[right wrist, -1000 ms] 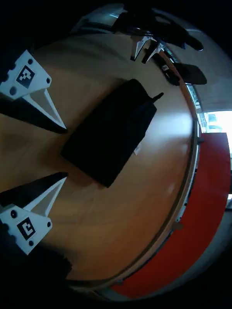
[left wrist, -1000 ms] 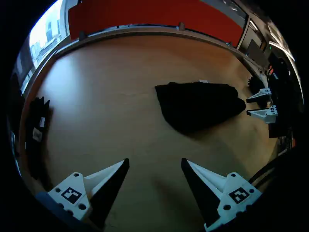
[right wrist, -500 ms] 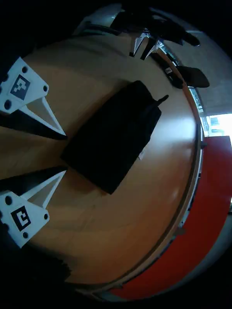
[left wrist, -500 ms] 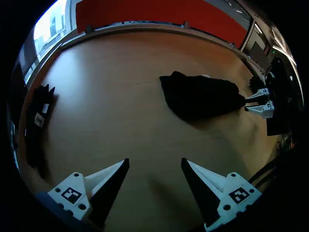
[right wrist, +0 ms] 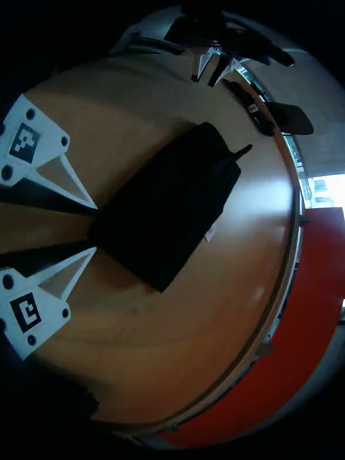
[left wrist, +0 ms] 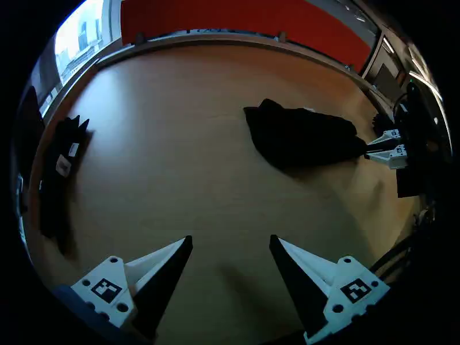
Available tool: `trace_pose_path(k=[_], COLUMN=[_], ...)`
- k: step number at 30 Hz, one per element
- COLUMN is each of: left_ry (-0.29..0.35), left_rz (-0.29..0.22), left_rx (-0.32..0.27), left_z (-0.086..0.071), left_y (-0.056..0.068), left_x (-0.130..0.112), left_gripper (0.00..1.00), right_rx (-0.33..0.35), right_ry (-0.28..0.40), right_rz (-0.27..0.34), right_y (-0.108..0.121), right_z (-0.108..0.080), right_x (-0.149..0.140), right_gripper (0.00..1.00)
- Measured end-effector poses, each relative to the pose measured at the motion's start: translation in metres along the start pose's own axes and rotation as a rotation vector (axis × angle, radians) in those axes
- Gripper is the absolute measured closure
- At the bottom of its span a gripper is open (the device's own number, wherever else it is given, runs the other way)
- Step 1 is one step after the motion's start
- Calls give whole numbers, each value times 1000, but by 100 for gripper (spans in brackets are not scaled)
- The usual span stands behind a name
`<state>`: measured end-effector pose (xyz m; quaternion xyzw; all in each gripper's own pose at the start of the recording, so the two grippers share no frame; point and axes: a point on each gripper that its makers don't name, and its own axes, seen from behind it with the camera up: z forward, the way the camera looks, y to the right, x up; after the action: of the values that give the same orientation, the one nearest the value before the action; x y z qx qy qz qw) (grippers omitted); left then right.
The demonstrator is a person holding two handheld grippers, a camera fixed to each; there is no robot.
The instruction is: Fold towel
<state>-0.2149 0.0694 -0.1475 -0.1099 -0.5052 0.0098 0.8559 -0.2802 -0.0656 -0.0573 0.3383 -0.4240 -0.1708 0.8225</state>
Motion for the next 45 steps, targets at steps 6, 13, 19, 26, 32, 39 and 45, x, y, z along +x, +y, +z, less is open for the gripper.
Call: trace_pose_path(k=[6, 13, 19, 26, 32, 39, 45], left_ry=[-4, -3, -3, 1, 6, 13, 23], left_rz=[-1, 0, 1, -2, -8, -10, -16], left_rx=[1, 1, 5, 10, 10, 13, 16], left_z=[0, 0, -1, -4, -6, -10, -14], left_y=[1, 1, -1, -3, -2, -1, -3], left_x=[-3, -2, -2, -2, -2, -2, -1], left_gripper=[0, 0, 0, 0, 0, 0, 0], right_rx=[-8, -13, -15, -22, -28, -30, -30], right_ry=[10, 40, 73, 120, 170, 219, 253], right_rz=[-7, -10, -23, -60, -113, -179, -223], right_y=[3, 4, 3, 0, -4, -9, -13], right_z=[0, -4, -13, -26, -38, -51, -59], right_x=[3, 13, 29, 60, 94, 133, 159], right_gripper=[93, 98, 99, 99, 99, 99, 99])
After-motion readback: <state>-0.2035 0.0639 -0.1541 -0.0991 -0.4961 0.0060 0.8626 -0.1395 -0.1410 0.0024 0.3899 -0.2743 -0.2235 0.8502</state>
